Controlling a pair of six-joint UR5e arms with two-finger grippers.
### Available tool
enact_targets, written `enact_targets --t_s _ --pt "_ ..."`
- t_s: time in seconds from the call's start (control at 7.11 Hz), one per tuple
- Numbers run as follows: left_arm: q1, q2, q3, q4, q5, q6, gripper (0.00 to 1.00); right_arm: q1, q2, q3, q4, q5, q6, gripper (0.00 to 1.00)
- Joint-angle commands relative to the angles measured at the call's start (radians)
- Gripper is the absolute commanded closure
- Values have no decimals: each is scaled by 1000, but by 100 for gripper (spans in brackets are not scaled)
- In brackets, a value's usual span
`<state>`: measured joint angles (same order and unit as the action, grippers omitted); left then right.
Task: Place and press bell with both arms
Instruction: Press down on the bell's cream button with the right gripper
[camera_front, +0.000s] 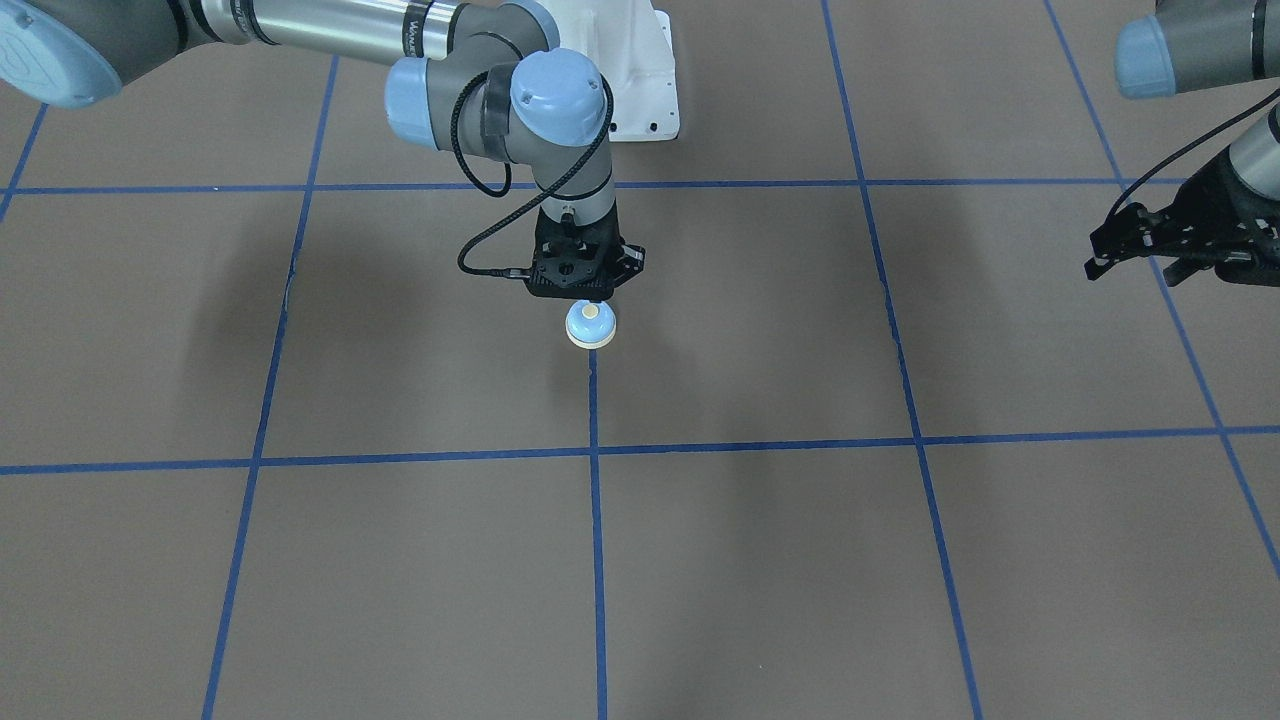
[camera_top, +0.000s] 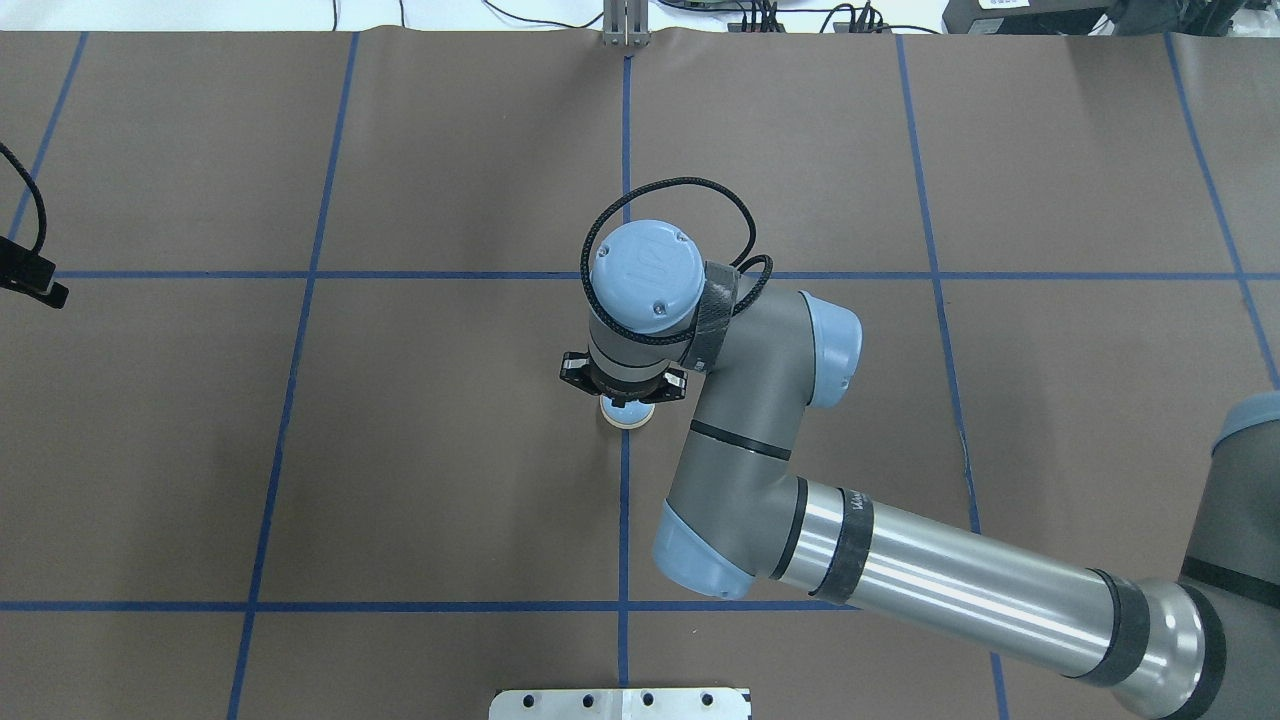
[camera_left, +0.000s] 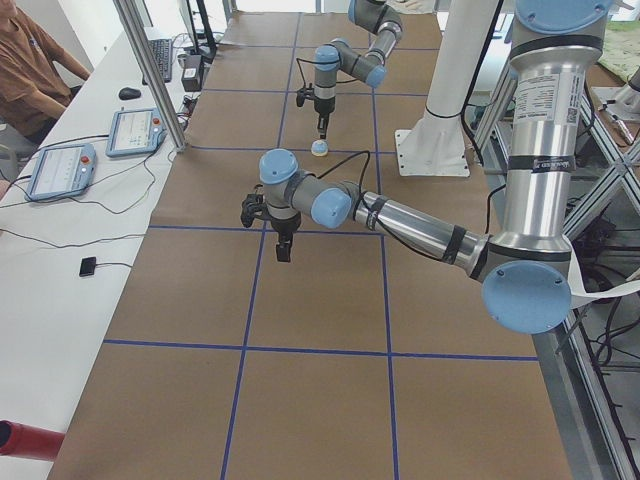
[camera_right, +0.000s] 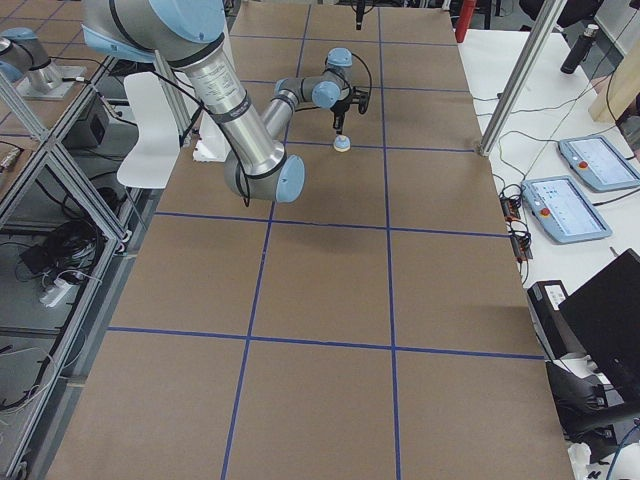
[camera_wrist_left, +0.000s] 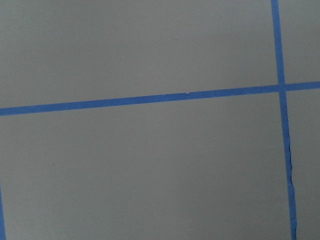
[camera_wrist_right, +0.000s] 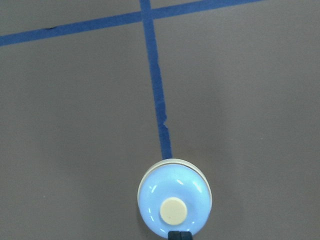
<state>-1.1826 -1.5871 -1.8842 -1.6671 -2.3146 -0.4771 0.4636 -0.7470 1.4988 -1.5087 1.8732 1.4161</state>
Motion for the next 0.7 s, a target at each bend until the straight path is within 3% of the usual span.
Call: enact_targets --t_s 0.0,0.56 --pt "0 13 -7 0 18 0 1 0 5 -19 12 -2 3 100" --pt "0 21 -24 0 21 0 1 0 -2 -31 10 -16 3 100"
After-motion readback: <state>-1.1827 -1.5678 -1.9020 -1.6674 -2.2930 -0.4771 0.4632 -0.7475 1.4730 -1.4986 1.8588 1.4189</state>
